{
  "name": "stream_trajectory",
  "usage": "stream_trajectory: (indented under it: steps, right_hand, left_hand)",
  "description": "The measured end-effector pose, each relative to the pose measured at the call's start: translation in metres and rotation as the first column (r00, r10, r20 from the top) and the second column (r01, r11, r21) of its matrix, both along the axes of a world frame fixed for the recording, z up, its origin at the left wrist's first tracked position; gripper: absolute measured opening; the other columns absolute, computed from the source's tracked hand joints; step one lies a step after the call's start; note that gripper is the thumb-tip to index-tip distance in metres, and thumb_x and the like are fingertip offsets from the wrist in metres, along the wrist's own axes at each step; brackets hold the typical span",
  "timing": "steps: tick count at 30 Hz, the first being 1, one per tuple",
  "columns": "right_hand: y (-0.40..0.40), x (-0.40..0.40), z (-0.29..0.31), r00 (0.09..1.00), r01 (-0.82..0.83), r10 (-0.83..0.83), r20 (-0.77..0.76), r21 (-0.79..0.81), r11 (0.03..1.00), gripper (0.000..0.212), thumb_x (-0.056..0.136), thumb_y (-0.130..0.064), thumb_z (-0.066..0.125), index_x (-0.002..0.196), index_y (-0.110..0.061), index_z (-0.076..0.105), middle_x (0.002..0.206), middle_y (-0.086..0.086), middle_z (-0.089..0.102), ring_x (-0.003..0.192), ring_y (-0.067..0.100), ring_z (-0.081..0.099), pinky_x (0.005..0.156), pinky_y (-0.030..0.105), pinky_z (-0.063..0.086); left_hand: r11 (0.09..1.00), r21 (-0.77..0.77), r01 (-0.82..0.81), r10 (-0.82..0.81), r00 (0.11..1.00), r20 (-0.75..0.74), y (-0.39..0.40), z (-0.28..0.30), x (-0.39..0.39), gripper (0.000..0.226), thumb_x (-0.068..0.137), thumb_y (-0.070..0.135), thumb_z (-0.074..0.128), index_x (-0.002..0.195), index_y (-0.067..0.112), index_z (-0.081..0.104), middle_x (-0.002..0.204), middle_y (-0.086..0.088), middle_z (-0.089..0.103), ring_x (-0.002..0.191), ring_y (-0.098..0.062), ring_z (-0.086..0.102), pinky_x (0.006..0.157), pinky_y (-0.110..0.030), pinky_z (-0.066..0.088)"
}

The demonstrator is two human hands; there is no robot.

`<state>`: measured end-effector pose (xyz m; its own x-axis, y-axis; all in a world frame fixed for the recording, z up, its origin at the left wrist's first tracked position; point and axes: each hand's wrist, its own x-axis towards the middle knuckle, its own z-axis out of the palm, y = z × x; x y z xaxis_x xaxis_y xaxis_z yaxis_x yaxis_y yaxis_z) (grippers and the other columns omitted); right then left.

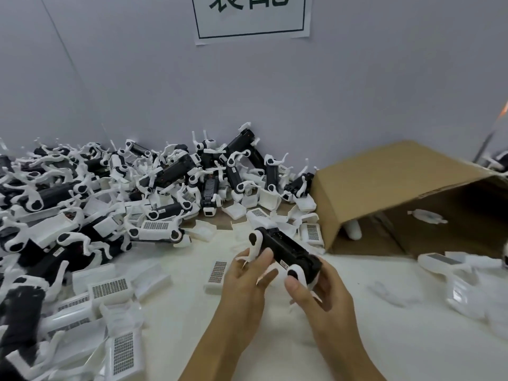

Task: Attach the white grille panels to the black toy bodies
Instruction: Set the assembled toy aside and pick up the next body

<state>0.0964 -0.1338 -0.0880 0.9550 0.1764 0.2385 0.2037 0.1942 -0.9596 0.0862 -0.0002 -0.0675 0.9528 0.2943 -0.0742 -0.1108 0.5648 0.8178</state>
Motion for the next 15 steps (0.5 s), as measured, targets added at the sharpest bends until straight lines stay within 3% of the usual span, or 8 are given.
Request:
stream_trajectory:
  steps: [4, 7, 9, 11, 15]
  right_hand:
    - [-0.004, -0.002, 0.004, 0.995, 0.079, -0.076, 0.066, -0.044, 0.996, 0.063, 0.064, -0.058, 0.074, 0.122, -0.039, 0.06, 0.115, -0.019, 0.066, 0.106, 0.004, 0.066, 0.076, 0.017, 0.054]
    - [-0.004, -0.008, 0.002, 0.985, 0.047, -0.017, 0.17, -0.171, 0.984, 0.058, 0.07, -0.058, 0.069, 0.126, -0.046, 0.054, 0.117, -0.022, 0.059, 0.114, 0.006, 0.06, 0.082, 0.026, 0.052]
    - [-0.003, -0.01, 0.002, 0.985, 0.052, -0.021, 0.172, -0.179, 0.983, 0.051, 0.069, -0.061, 0.071, 0.118, -0.054, 0.058, 0.115, -0.018, 0.062, 0.111, 0.009, 0.062, 0.085, 0.034, 0.053]
    - [-0.004, -0.01, 0.005, 0.985, 0.104, -0.079, 0.154, -0.158, 0.982, 0.046, 0.064, -0.063, 0.073, 0.108, -0.054, 0.063, 0.108, -0.014, 0.07, 0.104, 0.011, 0.066, 0.085, 0.039, 0.054]
    - [-0.012, -0.007, 0.011, 0.976, 0.162, -0.127, 0.176, -0.199, 0.967, 0.041, 0.063, -0.064, 0.074, 0.1, -0.047, 0.07, 0.095, -0.011, 0.073, 0.091, 0.009, 0.065, 0.08, 0.03, 0.05]
  left_hand:
    - [0.987, -0.062, 0.146, -0.145, 0.989, 0.013, -0.012, -0.003, -0.005, 0.053, 0.085, 0.028, 0.078, 0.125, -0.004, 0.065, 0.129, -0.028, 0.063, 0.122, -0.034, 0.063, 0.11, -0.046, 0.044]
    - [0.966, -0.065, 0.25, -0.249, 0.968, 0.033, -0.017, -0.001, -0.01, 0.052, 0.089, 0.041, 0.064, 0.126, 0.005, 0.068, 0.128, -0.021, 0.066, 0.118, -0.029, 0.066, 0.091, -0.035, 0.056]
    - [0.974, 0.018, 0.225, -0.226, 0.974, 0.023, -0.019, 0.003, -0.011, 0.048, 0.087, 0.044, 0.072, 0.119, 0.009, 0.072, 0.122, -0.019, 0.07, 0.113, -0.027, 0.069, 0.083, -0.028, 0.058]
    - [0.976, 0.116, 0.182, -0.186, 0.982, 0.028, -0.02, 0.006, -0.011, 0.047, 0.077, 0.044, 0.078, 0.112, 0.013, 0.076, 0.117, -0.016, 0.073, 0.111, -0.028, 0.07, 0.083, -0.025, 0.057]
    - [0.971, 0.206, 0.119, -0.131, 0.99, 0.045, -0.021, 0.01, -0.012, 0.048, 0.07, 0.049, 0.077, 0.106, 0.017, 0.079, 0.111, -0.013, 0.076, 0.106, -0.026, 0.072, 0.082, -0.024, 0.056]
